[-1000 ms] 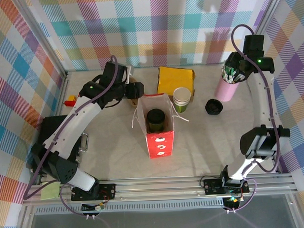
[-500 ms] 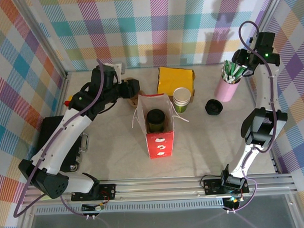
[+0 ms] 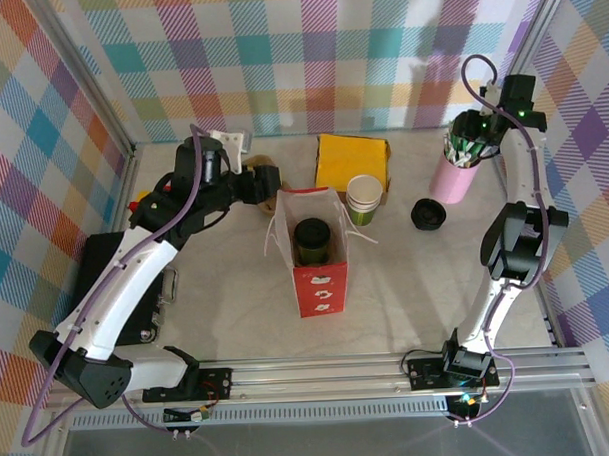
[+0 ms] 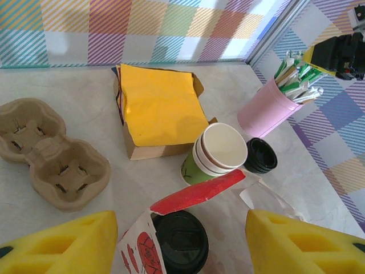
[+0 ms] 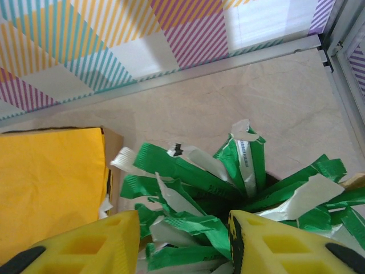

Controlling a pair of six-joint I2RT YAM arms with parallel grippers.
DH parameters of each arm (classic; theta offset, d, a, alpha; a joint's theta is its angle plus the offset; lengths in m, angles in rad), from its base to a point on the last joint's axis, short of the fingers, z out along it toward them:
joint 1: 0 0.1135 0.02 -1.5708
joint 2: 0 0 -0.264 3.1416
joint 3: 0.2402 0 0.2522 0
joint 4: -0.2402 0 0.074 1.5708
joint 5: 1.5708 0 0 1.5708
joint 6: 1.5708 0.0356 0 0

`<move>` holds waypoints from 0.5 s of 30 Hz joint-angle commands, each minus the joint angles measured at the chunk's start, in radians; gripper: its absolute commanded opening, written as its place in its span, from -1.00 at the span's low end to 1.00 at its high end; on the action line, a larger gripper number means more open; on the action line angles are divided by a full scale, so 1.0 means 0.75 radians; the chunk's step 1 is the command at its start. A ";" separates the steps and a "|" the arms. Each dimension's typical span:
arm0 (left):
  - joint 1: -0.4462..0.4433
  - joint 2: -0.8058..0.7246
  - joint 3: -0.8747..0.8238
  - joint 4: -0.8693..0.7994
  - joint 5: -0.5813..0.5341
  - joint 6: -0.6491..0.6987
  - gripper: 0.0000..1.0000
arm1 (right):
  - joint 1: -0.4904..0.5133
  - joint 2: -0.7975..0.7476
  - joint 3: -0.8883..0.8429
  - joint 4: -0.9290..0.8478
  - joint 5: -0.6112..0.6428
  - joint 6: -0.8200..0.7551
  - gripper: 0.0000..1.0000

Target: Pack the takeout coffee

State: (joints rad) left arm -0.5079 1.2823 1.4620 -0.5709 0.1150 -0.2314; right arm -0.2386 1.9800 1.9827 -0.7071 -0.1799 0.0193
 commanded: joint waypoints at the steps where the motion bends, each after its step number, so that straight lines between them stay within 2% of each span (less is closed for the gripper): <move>1: 0.013 -0.029 -0.027 0.047 0.023 0.022 0.21 | -0.003 -0.004 -0.016 0.062 0.025 -0.067 -0.10; 9: 0.010 -0.053 -0.058 0.061 0.009 0.014 0.20 | -0.007 0.028 -0.015 0.093 0.058 -0.111 -0.36; 15: 0.010 -0.039 -0.054 0.056 0.002 0.020 0.20 | -0.013 0.057 -0.005 0.092 0.061 -0.132 -0.39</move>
State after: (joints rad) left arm -0.5079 1.2720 1.4273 -0.5610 0.1146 -0.2306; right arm -0.2413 2.0006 1.9739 -0.6651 -0.1390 -0.0502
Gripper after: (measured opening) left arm 0.603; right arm 0.306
